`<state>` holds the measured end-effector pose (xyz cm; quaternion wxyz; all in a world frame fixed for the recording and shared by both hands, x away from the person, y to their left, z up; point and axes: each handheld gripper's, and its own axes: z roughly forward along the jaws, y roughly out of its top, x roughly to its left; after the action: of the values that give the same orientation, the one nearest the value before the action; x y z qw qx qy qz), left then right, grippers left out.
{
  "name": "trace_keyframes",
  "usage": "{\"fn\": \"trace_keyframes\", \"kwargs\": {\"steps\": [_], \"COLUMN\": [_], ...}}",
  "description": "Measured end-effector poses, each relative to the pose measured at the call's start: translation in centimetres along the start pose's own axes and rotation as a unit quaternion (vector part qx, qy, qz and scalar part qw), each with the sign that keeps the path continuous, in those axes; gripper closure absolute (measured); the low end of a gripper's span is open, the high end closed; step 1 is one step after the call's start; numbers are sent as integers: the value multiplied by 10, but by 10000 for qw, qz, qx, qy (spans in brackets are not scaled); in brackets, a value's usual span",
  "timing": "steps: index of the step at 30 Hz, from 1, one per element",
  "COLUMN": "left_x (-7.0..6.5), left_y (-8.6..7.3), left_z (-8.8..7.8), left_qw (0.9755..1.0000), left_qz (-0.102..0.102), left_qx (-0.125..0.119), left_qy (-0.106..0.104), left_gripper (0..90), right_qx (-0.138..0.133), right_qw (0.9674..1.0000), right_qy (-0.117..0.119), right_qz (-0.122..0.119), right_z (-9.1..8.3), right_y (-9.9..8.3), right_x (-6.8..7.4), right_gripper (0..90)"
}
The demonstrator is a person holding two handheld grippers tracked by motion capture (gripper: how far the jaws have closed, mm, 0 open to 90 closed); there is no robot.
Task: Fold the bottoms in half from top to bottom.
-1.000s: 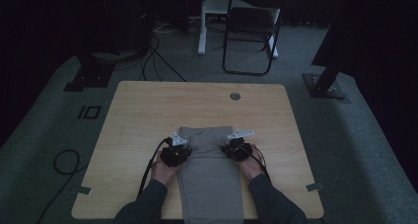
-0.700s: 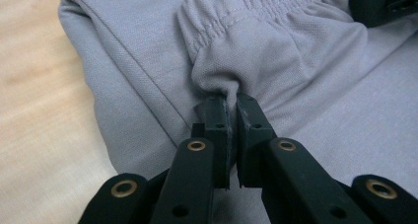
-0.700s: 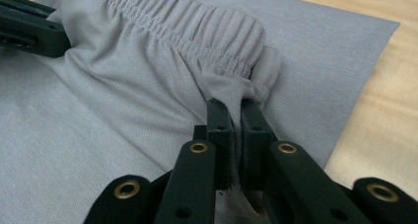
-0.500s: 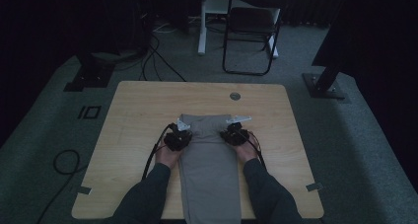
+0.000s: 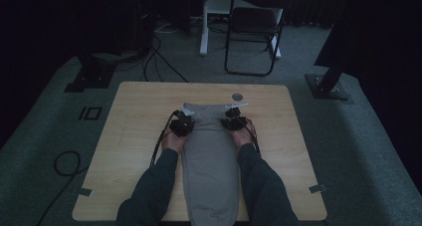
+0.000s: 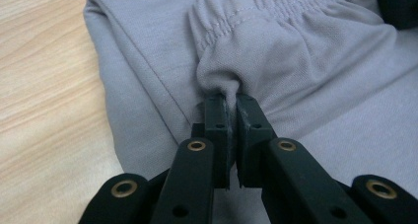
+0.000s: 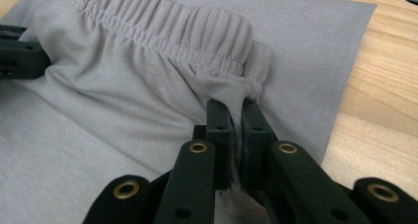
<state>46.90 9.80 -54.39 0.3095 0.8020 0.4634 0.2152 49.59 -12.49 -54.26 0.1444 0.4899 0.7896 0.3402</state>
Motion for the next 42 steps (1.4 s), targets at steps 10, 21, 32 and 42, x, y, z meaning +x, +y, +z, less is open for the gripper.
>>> {"fn": "trace_keyframes", "kwargs": {"steps": [10,21,32,42], "left_x": [-2,2,6,-7], "left_y": [0,5,40,44], "left_z": [0,-8,-79,-122], "left_qw": [10000,9999,9945,9893], "left_qz": [4,-95,109,239], "left_qx": [-4,-120,-977,-1325], "left_qy": [63,-60,-353,-557], "left_gripper": [854,862,862,862], "right_qx": [14,-160,-990,-1402], "right_qw": [10000,9998,9940,9877], "right_qy": [-33,78,312,401], "right_qz": [-53,-40,-334,-566], "right_z": [0,-9,-70,-115], "right_y": [1,6,26,29], "right_x": [1,0,1,8], "right_gripper": [866,869,871,872]}}
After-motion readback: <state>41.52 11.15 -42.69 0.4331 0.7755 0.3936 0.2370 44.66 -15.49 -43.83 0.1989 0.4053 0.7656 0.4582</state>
